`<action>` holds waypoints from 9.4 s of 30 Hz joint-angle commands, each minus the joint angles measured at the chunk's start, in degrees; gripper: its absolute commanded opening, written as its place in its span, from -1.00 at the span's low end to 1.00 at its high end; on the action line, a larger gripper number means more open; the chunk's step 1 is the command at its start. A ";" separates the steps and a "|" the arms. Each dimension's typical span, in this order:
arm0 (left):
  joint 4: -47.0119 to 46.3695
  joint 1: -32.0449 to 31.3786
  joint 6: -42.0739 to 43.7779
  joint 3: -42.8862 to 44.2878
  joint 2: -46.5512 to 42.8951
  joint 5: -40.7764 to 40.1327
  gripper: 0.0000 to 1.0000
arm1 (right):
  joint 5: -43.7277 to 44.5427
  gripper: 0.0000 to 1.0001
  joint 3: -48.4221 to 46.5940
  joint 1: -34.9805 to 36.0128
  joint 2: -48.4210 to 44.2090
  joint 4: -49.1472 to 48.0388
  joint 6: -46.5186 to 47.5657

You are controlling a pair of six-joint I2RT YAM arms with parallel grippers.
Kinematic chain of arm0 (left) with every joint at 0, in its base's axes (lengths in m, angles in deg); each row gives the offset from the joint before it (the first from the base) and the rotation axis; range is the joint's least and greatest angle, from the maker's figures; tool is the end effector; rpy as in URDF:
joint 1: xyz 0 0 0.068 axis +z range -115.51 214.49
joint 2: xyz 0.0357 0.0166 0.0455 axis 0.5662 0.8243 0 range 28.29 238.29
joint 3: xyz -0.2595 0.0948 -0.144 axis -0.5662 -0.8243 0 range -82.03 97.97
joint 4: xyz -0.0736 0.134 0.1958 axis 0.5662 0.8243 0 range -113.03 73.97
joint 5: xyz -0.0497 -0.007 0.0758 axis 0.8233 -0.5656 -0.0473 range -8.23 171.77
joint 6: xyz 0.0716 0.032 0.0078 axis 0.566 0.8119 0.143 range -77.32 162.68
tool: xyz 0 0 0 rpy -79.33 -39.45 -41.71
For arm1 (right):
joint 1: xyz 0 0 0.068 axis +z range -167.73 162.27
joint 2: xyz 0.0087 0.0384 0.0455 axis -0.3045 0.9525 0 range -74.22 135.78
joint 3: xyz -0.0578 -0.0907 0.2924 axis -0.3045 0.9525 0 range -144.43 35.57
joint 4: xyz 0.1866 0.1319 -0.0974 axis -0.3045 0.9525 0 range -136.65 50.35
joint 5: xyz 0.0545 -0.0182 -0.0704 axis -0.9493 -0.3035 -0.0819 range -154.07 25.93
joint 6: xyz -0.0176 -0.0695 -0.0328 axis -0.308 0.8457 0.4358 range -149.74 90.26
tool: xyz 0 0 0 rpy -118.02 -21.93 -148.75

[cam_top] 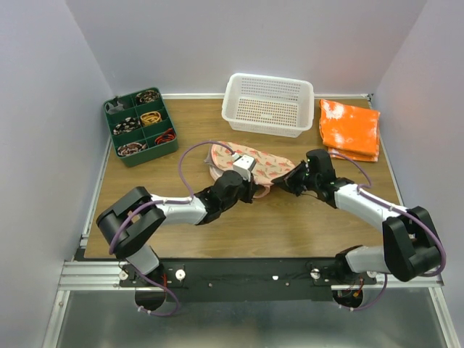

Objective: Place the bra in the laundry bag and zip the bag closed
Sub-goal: Zip the zipper on the laundry bag.

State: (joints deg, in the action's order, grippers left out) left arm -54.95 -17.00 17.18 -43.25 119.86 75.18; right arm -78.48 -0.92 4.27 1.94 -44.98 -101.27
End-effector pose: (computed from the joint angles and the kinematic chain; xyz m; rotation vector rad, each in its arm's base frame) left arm 0.2226 -0.2673 0.2193 0.3745 1.9787 -0.7722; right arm 0.2422 0.1160 0.2151 0.9291 2.3593 1.0531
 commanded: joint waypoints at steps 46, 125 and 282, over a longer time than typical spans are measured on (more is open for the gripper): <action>17.86 -4.67 -7.72 8.94 0.01 -8.17 -1.00 | -10.81 0.40 5.03 -5.92 -3.74 -5.62 -6.87; 28.58 -6.08 -7.02 5.67 -11.51 -14.94 -1.00 | -18.98 0.04 -5.00 -11.98 -2.14 3.78 7.81; 39.55 -7.40 -8.33 9.83 -20.35 -22.23 0.18 | -10.55 -0.95 -3.94 -0.46 7.68 -12.48 -4.50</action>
State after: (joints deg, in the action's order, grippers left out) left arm -21.08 -24.41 10.93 -30.99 106.30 58.63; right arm -91.34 -3.48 3.96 9.35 -56.06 -105.81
